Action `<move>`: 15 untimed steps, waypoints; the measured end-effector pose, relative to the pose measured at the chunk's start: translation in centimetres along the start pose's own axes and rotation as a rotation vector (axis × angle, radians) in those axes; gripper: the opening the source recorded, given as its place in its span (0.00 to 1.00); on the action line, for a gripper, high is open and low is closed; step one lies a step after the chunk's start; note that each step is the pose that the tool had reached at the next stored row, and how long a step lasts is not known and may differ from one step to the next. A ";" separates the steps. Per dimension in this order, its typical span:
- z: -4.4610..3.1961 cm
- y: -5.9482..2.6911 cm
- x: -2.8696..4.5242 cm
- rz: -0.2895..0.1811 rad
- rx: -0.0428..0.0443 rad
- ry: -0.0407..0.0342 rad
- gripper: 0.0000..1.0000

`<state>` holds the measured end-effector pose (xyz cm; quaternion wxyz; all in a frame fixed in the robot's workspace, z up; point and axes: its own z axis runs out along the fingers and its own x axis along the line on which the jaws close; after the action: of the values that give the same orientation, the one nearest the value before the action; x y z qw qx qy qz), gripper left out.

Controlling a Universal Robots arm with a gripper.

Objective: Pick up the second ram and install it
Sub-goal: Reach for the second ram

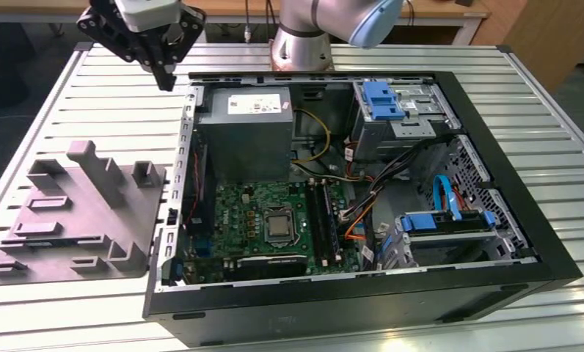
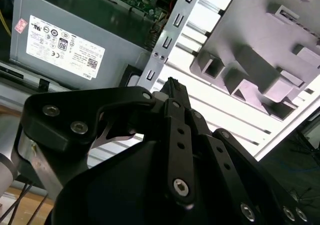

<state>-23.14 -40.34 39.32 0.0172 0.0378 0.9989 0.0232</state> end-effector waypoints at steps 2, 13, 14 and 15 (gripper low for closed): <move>-0.01 -0.08 0.28 0.000 -0.0005 -0.0002 0.10; -0.09 -0.48 2.12 0.000 -0.0016 -0.0012 0.10; -0.10 -0.52 2.31 0.000 -0.0016 -0.0012 0.10; -0.11 -0.56 2.50 0.000 -0.0017 -0.0013 0.10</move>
<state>-25.68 -40.71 39.32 0.0179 0.0378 0.9988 0.0240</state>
